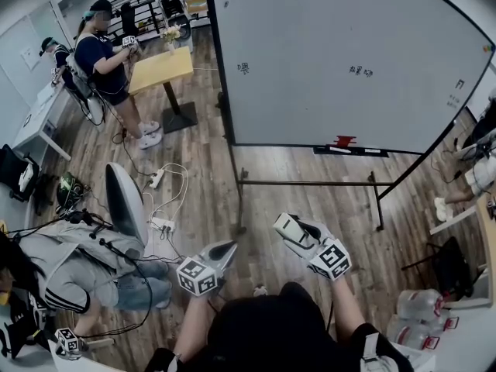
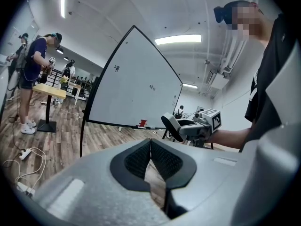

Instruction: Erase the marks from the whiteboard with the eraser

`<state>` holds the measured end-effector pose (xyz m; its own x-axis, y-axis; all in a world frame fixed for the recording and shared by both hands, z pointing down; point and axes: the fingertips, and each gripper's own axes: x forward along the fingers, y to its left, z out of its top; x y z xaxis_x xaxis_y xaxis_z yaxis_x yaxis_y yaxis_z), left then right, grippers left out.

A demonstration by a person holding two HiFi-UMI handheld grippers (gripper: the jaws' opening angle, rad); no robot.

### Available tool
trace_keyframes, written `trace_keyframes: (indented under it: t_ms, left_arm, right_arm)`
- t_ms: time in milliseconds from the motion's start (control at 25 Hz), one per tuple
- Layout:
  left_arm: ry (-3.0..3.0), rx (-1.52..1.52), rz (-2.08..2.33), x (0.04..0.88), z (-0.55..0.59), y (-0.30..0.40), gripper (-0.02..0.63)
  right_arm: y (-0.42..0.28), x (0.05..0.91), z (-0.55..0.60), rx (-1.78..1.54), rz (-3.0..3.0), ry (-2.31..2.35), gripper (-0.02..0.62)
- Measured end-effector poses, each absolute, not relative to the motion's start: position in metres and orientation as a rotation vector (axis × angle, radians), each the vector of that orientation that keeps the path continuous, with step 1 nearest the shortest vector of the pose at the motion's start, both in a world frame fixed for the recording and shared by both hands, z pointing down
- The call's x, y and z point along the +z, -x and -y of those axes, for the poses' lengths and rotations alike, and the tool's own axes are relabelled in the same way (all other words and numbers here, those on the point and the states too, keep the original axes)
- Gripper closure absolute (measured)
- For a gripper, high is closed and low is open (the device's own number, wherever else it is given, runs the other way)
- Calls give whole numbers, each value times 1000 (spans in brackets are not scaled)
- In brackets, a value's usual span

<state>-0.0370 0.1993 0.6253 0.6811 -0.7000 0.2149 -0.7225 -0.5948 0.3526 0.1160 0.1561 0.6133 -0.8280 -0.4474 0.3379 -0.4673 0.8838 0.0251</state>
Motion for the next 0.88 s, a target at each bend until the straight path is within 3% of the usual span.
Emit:
trace_keyframes:
  t_ms: [880]
  left_arm:
    - [-2434, 66, 1242, 603, -103, 14, 594]
  right_arm:
    - [-139, 601, -46, -36, 2707, -627, 337]
